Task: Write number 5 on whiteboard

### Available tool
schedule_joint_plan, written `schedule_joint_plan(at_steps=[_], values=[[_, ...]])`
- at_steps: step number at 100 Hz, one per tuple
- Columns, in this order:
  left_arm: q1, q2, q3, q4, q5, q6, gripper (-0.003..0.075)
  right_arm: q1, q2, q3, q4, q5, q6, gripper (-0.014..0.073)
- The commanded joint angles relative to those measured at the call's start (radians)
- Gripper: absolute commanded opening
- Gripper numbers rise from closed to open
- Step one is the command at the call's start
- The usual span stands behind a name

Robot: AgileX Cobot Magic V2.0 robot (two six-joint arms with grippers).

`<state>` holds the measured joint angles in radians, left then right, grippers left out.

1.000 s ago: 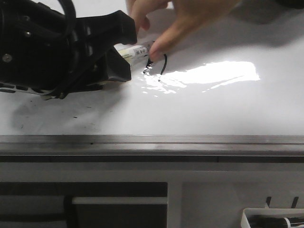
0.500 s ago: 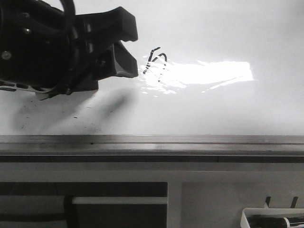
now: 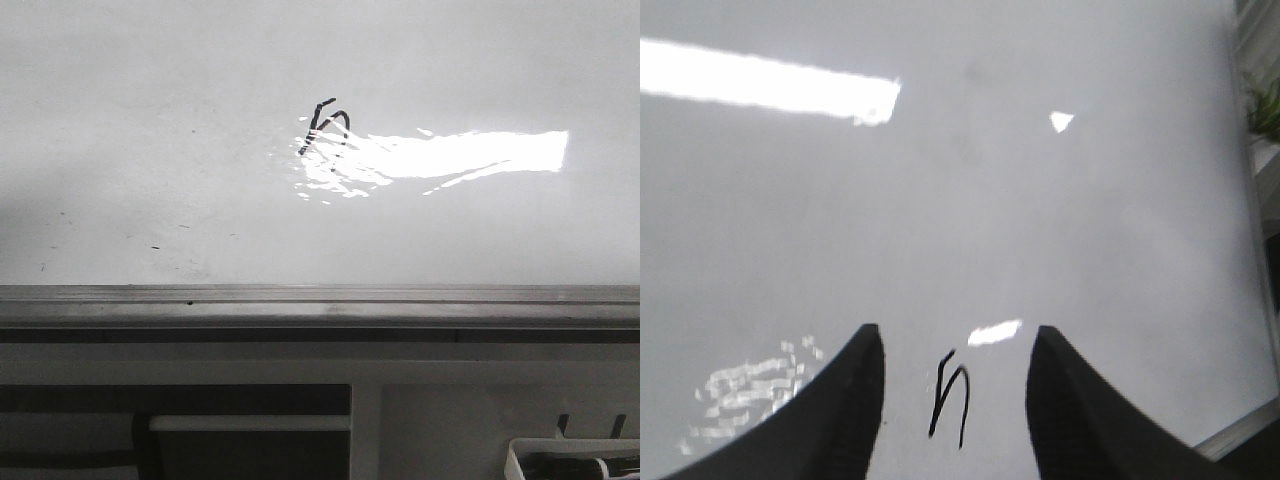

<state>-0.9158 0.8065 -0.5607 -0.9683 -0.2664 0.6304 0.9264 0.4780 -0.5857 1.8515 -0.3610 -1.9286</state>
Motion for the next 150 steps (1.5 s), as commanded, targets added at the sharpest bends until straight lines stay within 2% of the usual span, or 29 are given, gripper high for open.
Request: schedule_joint_plan(at_steps=[1, 7, 17, 29, 44, 122, 126, 140, 150], values=[[0.0, -0.123, -0.001, 0.01, -0.023, 0.112, 0.0161, 0.001, -0.05, 0.011, -0.016, -0.07, -0.112, -0.0071], [0.0, -0.214, 0.027, 0.01, -0.002, 0.176, 0.0106, 0.001, -0.086, 0.052, -0.016, -0.112, -0.129, -0.0071], [0.0, -0.339, 0.095, 0.01, 0.086, 0.203, -0.0023, 0.001, -0.161, 0.122, -0.016, -0.114, -0.134, -0.0071], [0.0, -0.455, 0.183, 0.012, 0.167, 0.203, -0.002, 0.001, -0.243, 0.193, -0.016, -0.091, -0.134, -0.0071], [0.0, -0.527, 0.253, 0.012, 0.173, 0.203, -0.002, 0.001, -0.296, 0.233, -0.016, -0.091, -0.134, -0.0071], [0.0, -0.532, 0.265, 0.009, 0.186, 0.203, -0.002, 0.001, -0.299, 0.235, -0.016, -0.09, -0.134, -0.0071], [0.0, -0.532, 0.272, 0.025, 0.158, 0.216, -0.002, 0.001, -0.299, 0.235, -0.016, -0.09, -0.134, -0.0071], [0.089, -0.555, 0.322, 0.091, 0.039, 0.229, -0.002, 0.001, -0.299, 0.235, -0.016, -0.094, -0.134, -0.0071], [0.23, -0.573, 0.369, 0.212, 0.011, 0.17, -0.002, 0.001, -0.299, 0.235, -0.016, -0.095, -0.134, -0.0071]])
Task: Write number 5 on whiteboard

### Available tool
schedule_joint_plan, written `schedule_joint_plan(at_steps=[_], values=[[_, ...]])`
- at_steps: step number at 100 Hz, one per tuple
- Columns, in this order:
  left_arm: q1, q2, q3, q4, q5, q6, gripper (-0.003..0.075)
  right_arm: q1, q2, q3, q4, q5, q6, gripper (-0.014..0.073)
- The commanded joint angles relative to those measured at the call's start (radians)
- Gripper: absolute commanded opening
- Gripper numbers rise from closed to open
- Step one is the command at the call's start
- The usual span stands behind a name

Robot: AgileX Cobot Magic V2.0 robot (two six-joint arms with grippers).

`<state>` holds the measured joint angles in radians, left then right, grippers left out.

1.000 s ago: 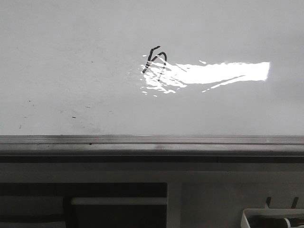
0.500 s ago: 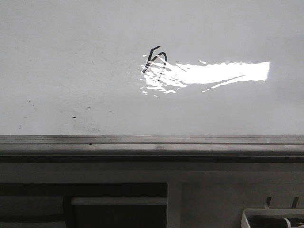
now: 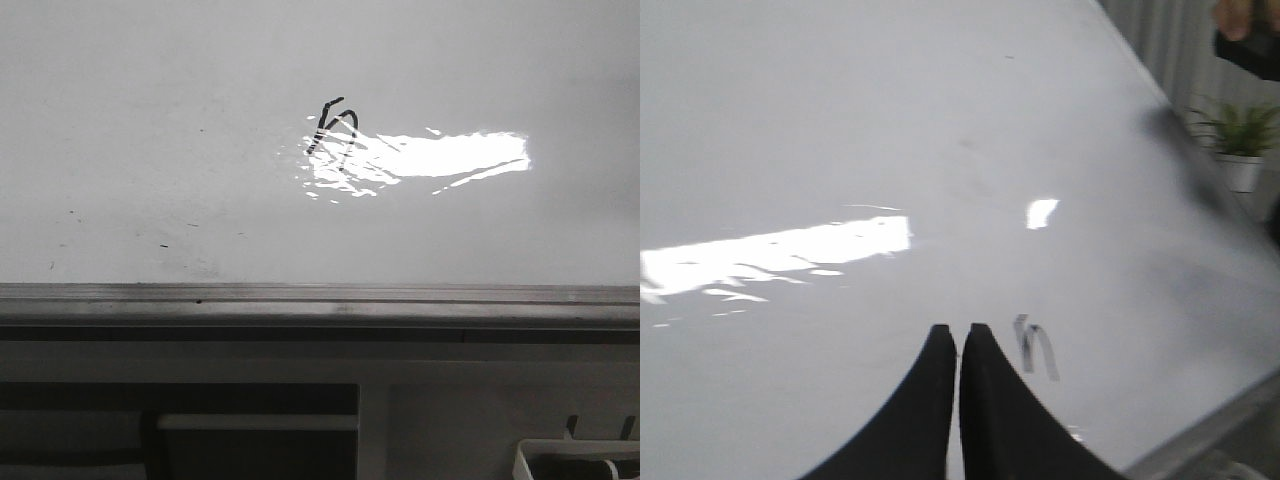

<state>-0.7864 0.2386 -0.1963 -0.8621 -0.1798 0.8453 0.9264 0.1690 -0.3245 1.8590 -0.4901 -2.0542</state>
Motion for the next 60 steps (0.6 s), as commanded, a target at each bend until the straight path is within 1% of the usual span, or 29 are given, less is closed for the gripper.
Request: schedule_joint_plan(at_steps=[1, 3, 9, 15, 21, 29, 42, 60], values=[[0.112, -0.007, 0.008, 0.131, -0.074, -0.053, -0.002, 0.001, 0.01, -0.026, -0.023, 0.034, -0.008, -0.0071], [0.148, -0.013, 0.018, 0.16, -0.07, -0.083, -0.002, 0.001, 0.01, -0.026, -0.023, 0.034, -0.008, -0.0071], [0.259, -0.025, 0.047, 0.335, -0.039, -0.2, -0.002, 0.001, 0.01, -0.026, -0.023, 0.032, -0.008, -0.0071], [0.358, -0.038, 0.071, 0.492, 0.001, -0.357, -0.002, 0.001, 0.01, -0.026, -0.023, 0.032, -0.008, -0.0071], [0.458, -0.057, 0.093, 0.572, 0.061, -0.484, -0.002, 0.001, 0.01, -0.026, -0.023, 0.032, -0.008, -0.0071], [0.562, -0.084, 0.121, 0.617, 0.155, -0.589, -0.002, 0.001, 0.01, -0.026, -0.023, 0.032, -0.008, -0.0071], [0.649, -0.126, 0.164, 0.639, 0.25, -0.668, -0.002, 0.001, 0.01, -0.026, -0.023, 0.031, -0.008, -0.0071], [0.683, -0.214, 0.179, 0.733, 0.385, -0.683, -0.002, 0.001, 0.01, -0.026, -0.023, 0.031, -0.008, -0.0071]])
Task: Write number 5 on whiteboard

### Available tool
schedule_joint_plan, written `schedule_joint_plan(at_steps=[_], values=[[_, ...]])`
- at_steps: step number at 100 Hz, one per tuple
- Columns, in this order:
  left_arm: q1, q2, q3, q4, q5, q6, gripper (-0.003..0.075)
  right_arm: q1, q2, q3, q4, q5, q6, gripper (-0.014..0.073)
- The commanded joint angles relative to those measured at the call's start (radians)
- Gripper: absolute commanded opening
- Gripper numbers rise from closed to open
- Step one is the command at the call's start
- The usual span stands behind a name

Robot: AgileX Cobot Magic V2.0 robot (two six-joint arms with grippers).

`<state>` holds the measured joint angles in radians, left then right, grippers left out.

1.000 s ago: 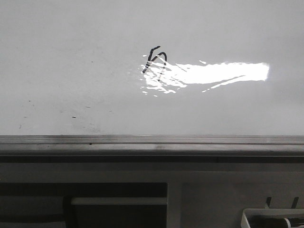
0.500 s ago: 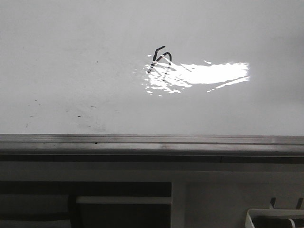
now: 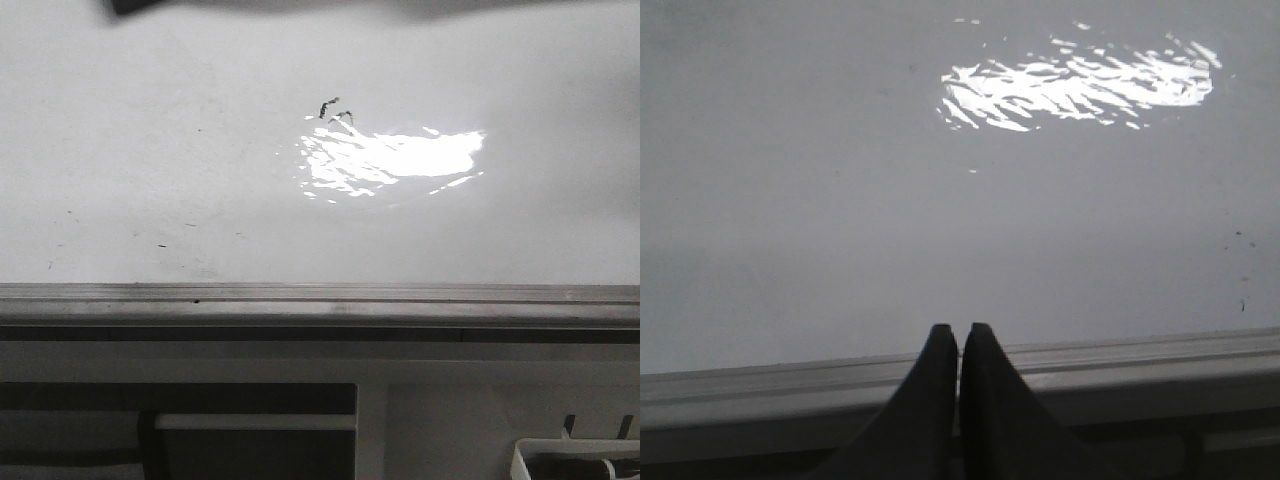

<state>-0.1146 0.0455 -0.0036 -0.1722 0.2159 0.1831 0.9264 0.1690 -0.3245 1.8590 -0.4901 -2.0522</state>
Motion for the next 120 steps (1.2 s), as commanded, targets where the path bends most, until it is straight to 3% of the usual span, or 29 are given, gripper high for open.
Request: schedule_joint_plan(at_steps=[1, 17, 120], values=[[0.011, -0.028, -0.014, 0.052, -0.002, -0.021, -0.002, 0.001, 0.01, -0.026, -0.023, 0.031, -0.01, -0.0071], [0.018, -0.076, -0.014, 0.084, 0.074, -0.021, -0.002, 0.001, 0.01, -0.026, -0.023, 0.03, -0.01, -0.0071], [0.018, -0.076, 0.026, 0.063, 0.031, -0.021, -0.002, 0.001, 0.01, -0.026, -0.023, 0.017, -0.01, -0.0071]])
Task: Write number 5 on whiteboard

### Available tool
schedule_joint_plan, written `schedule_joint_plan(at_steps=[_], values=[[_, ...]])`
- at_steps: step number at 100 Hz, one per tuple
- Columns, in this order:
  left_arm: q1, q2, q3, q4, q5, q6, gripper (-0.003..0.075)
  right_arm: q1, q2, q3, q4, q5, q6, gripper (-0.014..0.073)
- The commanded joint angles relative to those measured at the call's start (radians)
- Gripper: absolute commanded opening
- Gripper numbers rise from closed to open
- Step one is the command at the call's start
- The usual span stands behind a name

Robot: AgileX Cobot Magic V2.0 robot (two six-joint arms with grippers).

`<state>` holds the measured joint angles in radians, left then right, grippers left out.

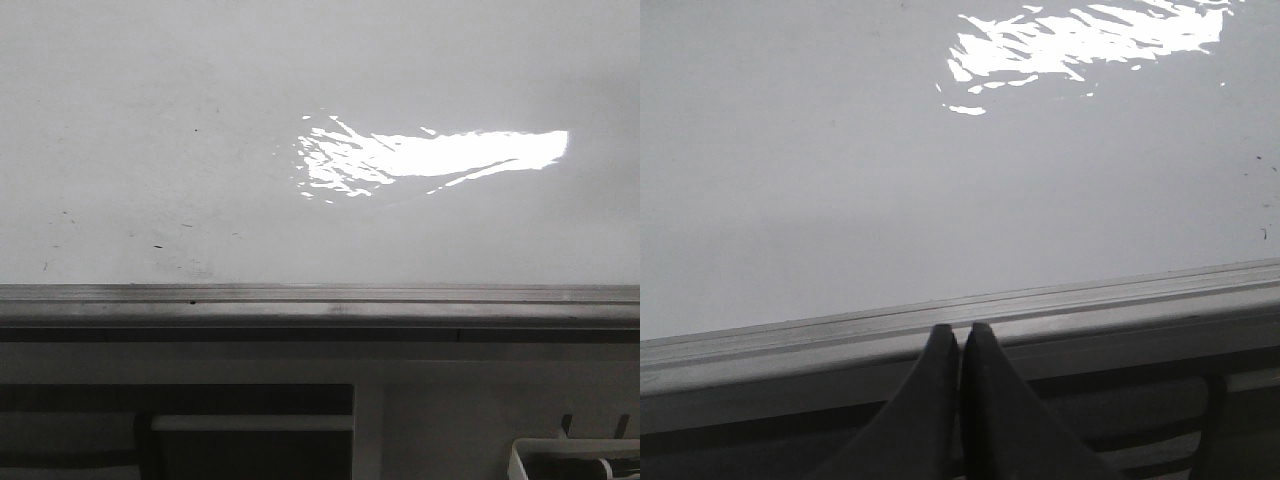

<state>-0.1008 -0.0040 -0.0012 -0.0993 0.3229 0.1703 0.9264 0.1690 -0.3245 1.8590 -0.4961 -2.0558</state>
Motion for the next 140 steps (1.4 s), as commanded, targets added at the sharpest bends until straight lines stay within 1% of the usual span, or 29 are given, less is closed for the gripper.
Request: schedule_joint_plan(at_steps=[1, 14, 32, 36, 41, 45, 46, 47, 48, 50, 53, 59, 66, 72, 74, 78, 80, 81, 82, 85, 90, 93, 99, 107, 114, 124, 128, 133, 140], values=[[0.004, -0.026, 0.024, -0.01, -0.076, -0.008, -0.002, 0.001, 0.01, -0.026, -0.023, 0.021, -0.006, -0.0071], [0.004, -0.026, 0.024, -0.01, -0.076, -0.008, -0.002, 0.001, 0.01, -0.024, -0.023, -0.037, -0.006, -0.0071], [0.004, -0.026, 0.024, -0.01, -0.076, -0.008, -0.002, 0.001, 0.01, -0.022, -0.027, -0.003, -0.006, -0.0071], [0.004, -0.026, 0.024, -0.01, -0.076, -0.008, -0.002, 0.001, 0.012, -0.01, -0.052, 0.003, -0.006, -0.0071], [0.004, -0.026, 0.024, -0.01, -0.076, -0.008, -0.002, -0.003, 0.014, 0.011, -0.131, 0.004, 0.022, -0.0071], [0.004, -0.026, 0.024, -0.01, -0.076, -0.008, -0.002, -0.011, 0.017, 0.035, -0.196, 0.01, 0.094, -0.0071], [0.004, -0.026, 0.024, -0.01, -0.076, -0.008, -0.002, -0.015, 0.019, 0.039, -0.227, 0.013, 0.109, -0.0071], [0.004, -0.026, 0.024, -0.01, -0.076, -0.008, -0.002, -0.02, 0.021, 0.048, -0.261, 0.015, 0.157, -0.0071], [0.004, -0.026, 0.024, -0.01, -0.076, -0.008, -0.002, -0.022, 0.021, 0.053, -0.279, 0.015, 0.157, -0.0071], [0.004, -0.026, 0.024, -0.01, -0.076, -0.008, -0.002, -0.029, 0.026, 0.067, -0.317, 0.018, 0.21, -0.0071], [0.004, -0.026, 0.024, -0.01, -0.076, -0.008, -0.002, -0.041, 0.033, 0.087, -0.417, 0.023, 0.289, -0.0071], [0.004, -0.026, 0.024, -0.01, -0.076, -0.008, -0.002, -0.073, 0.051, 0.13, -0.573, 0.047, 0.494, -0.0071], [0.004, -0.026, 0.024, -0.01, -0.076, -0.008, -0.002, -0.145, 0.075, 0.167, -0.764, 0.108, 0.744, -0.0071], [0.004, -0.026, 0.024, -0.01, -0.076, -0.008, -0.002, -0.236, 0.096, 0.185, -0.927, 0.184, 0.969, -0.0071], [0.004, -0.026, 0.024, -0.01, -0.076, -0.008, -0.002, -0.272, 0.103, 0.191, -0.981, 0.214, 1.017, -0.0071], [0.004, -0.026, 0.024, -0.01, -0.076, -0.008, -0.002, -0.347, 0.113, 0.194, -1.075, 0.265, 1.154, -0.0071], [0.004, -0.026, 0.024, -0.01, -0.076, -0.008, -0.002, -0.387, 0.118, 0.194, -1.154, 0.316, 1.239, -0.0071], [0.004, -0.026, 0.024, -0.01, -0.076, -0.008, -0.002, -0.414, 0.12, 0.194, -1.175, 0.329, 1.259, -0.0071], [0.004, -0.026, 0.024, -0.01, -0.076, -0.008, -0.002, -0.414, 0.12, 0.194, -1.196, 0.342, 1.28, -0.0071], [0.004, -0.026, 0.024, -0.01, -0.076, -0.008, -0.002, -0.48, 0.12, 0.194, -1.287, 0.39, 1.366, -0.0071], [0.004, -0.026, 0.024, -0.01, -0.076, -0.008, -0.002, -0.567, 0.12, 0.194, -1.477, 0.475, 1.517, -0.0071], [0.004, -0.026, 0.024, -0.01, -0.076, -0.008, -0.002, -0.611, 0.116, 0.194, -1.56, 0.532, 1.618, -0.0071], [0.004, -0.026, 0.024, -0.01, -0.076, -0.008, -0.002, -0.69, 0.1, 0.194, -1.701, 0.621, 1.76, -0.0071], [0.004, -0.026, 0.024, -0.01, -0.076, -0.008, -0.002, -0.758, 0.076, 0.207, -1.828, 0.665, 1.854, -0.0071], [0.004, -0.026, 0.024, -0.01, -0.076, -0.008, -0.002, -0.797, 0.043, 0.246, -1.918, 0.627, 1.94, -0.0071], [0.004, -0.026, 0.024, -0.01, -0.076, -0.008, -0.002, -0.821, -0.009, 0.334, -1.997, 0.558, 2.056, -0.0071], [0.004, -0.026, 0.024, -0.01, -0.076, -0.008, -0.002, -0.822, -0.022, 0.361, -2.016, 0.551, 2.084, -0.0071], [0.004, -0.026, 0.024, -0.01, -0.076, -0.008, -0.002, -0.822, -0.037, 0.357, -2.054, 0.654, 2.094, -0.0071], [0.004, -0.026, 0.024, -0.01, -0.076, -0.008, -0.002, -0.822, -0.045, 0.357, -2.079, 0.72, 2.094, -0.0071]])
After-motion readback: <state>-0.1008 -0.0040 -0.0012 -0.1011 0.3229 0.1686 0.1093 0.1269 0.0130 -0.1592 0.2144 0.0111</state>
